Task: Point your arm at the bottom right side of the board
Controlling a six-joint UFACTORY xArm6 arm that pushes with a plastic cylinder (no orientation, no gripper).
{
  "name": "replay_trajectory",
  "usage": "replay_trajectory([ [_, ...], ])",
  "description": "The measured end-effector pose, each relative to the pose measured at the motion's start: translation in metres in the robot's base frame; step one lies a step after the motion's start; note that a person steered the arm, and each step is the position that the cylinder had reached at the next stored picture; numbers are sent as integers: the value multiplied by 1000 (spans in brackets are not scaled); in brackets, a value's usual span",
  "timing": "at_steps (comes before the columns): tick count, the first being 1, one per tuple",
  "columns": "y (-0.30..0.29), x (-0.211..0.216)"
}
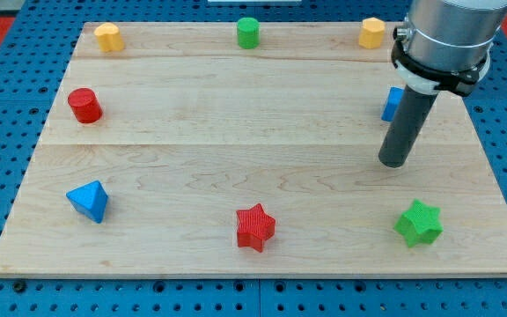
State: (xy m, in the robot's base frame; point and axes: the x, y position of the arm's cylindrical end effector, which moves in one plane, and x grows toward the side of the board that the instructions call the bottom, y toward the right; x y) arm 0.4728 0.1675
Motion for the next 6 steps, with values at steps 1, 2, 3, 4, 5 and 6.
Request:
replay_trajectory([
  [1,0,0],
  [2,18,0],
  [3,68,7],
  [4,133,36],
  [5,151,82],
  [6,97,93],
])
